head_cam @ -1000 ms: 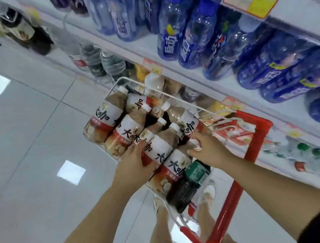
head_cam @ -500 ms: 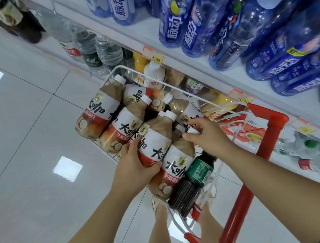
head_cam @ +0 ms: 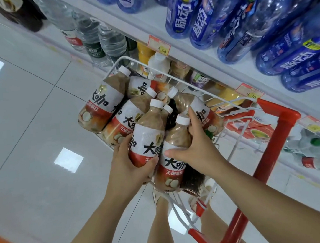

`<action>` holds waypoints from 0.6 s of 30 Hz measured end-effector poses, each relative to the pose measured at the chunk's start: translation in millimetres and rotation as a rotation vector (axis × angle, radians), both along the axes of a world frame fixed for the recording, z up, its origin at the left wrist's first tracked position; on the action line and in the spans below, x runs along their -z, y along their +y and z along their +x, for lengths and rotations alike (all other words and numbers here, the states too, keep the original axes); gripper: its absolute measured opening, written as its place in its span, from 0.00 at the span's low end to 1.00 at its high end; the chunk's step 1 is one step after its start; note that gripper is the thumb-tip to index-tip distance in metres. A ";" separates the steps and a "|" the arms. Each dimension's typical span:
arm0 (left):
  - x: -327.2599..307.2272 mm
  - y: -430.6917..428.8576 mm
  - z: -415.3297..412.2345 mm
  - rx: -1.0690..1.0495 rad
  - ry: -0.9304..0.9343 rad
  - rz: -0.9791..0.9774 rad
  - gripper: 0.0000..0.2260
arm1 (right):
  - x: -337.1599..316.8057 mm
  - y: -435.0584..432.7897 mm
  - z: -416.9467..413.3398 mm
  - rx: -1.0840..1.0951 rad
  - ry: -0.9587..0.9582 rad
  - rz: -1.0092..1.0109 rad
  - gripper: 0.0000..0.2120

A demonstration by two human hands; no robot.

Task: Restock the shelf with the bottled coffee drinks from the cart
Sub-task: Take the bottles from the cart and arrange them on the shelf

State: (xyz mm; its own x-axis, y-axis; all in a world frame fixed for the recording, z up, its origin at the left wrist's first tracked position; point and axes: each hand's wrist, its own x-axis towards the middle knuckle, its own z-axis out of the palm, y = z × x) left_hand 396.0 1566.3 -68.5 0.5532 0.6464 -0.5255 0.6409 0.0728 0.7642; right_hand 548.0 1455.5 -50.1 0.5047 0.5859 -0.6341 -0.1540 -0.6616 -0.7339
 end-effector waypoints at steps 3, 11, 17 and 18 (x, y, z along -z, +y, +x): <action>2.6 -1.2 -1.7 -0.023 0.001 -0.006 0.40 | 10.8 -6.7 -16.6 0.011 -0.055 -0.082 0.54; 8.1 2.0 -5.6 -0.115 0.014 -0.032 0.39 | 23.2 7.1 -36.5 -0.047 -0.117 -0.100 0.56; -21.0 11.9 -4.7 -0.130 -0.029 -0.011 0.38 | -2.3 12.7 -25.6 -0.008 -0.077 -0.096 0.53; -30.3 11.9 -2.5 -0.115 -0.049 0.009 0.37 | -13.8 10.2 -22.1 0.016 -0.086 -0.083 0.53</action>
